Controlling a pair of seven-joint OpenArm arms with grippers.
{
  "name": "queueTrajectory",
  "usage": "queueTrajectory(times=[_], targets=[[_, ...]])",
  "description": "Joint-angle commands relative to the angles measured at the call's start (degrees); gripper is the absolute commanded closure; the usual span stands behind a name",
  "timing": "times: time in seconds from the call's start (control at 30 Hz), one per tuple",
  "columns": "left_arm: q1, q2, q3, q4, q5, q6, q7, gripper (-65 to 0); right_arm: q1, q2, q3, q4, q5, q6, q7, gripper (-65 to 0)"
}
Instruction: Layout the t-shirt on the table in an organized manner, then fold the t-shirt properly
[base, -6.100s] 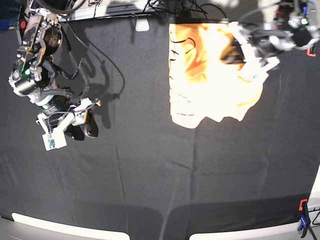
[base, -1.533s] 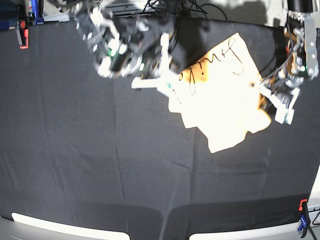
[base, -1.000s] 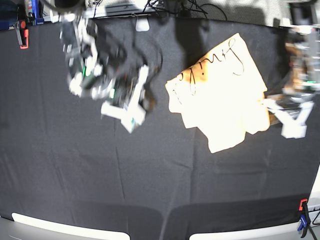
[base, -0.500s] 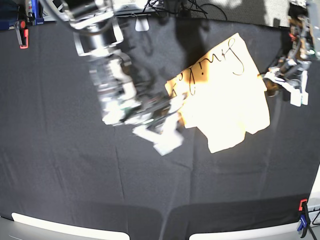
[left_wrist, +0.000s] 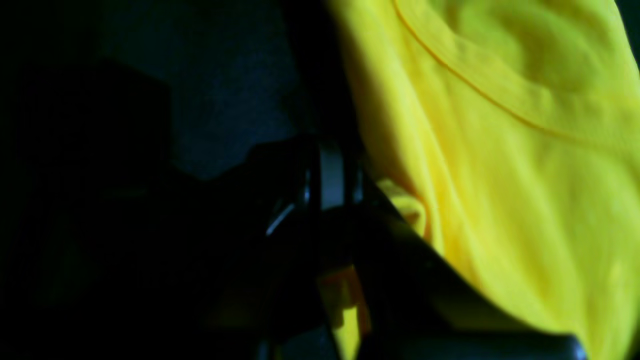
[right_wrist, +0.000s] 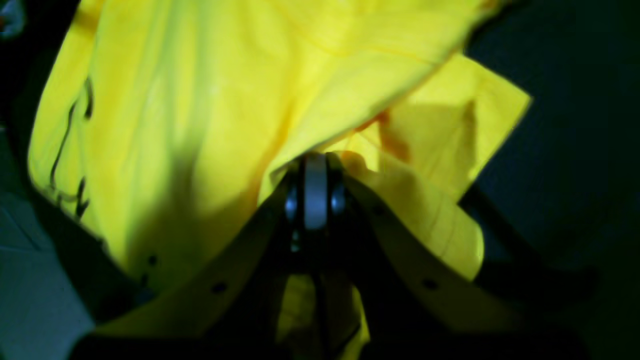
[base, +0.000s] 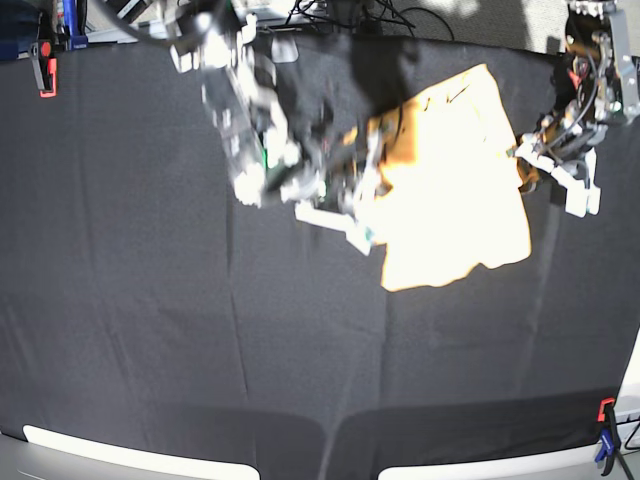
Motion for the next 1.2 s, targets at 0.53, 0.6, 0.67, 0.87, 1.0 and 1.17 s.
queueTrajectory(times=[0.53,0.6,0.67,0.87,1.0,1.17], targets=[[0.07,-4.87,-6.08,5.97,-1.01,-0.57,2.03,0.0,-10.75,4.37,6.36,17.79,-8.83,-5.86,3.52,0.0],[2.73,-4.66,-8.70,8.87,-0.98,-0.59,3.08,0.0,-13.00,4.55,9.29,22.03,-8.76,-5.88,3.54,0.0],[6.54,-4.63,-10.69,11.87,-0.98,-0.59,3.02,0.0,-15.74,4.83,12.02,26.67,-8.61,-5.86,3.28,0.0],[20.13,-4.63,-15.28,21.11,-1.01,-0.55,3.04,0.0,-25.24,4.85,20.11,37.81,-2.86,-5.86,-5.84,0.0],[28.50,-4.61,-17.03,25.77,-1.03,-0.37,4.55,0.0,-32.81,4.83,24.61,41.62,-2.75,-5.86,-8.57,0.0],[38.25,-4.46,-17.22,27.71,-2.78,-0.42,5.18,0.0,-43.69,4.85,28.87,41.62,-2.73,-5.86,-9.40,0.0]])
